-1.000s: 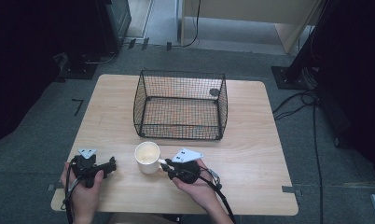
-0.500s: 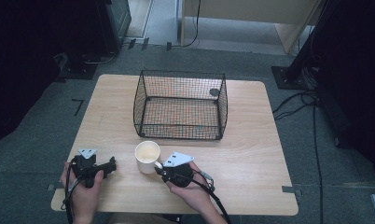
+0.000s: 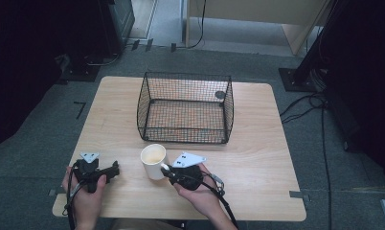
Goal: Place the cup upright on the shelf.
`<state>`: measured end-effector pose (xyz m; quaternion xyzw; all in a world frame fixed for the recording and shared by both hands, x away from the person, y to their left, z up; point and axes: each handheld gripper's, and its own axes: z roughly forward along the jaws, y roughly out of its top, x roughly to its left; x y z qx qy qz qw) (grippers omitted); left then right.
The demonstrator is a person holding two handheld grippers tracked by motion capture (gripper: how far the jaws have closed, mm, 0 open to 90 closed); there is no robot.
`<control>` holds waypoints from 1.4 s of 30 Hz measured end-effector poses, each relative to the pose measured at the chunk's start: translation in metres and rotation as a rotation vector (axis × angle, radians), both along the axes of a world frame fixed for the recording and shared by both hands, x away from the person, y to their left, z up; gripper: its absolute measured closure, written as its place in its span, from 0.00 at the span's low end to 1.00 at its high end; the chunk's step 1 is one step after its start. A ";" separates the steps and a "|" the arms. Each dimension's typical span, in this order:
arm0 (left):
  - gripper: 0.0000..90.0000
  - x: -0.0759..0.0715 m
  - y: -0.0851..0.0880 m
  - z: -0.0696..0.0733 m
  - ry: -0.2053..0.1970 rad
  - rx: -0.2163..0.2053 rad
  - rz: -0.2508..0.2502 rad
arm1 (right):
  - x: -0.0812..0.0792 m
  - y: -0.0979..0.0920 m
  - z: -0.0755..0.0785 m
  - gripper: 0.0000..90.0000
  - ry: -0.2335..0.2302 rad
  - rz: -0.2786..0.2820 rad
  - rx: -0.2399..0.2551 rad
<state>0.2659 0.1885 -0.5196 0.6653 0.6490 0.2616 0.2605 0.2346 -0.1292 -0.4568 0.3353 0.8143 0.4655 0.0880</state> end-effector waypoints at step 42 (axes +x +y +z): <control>0.00 0.000 0.000 0.000 -0.002 -0.003 0.002 | 0.037 -0.059 0.101 0.90 -0.163 -0.146 0.082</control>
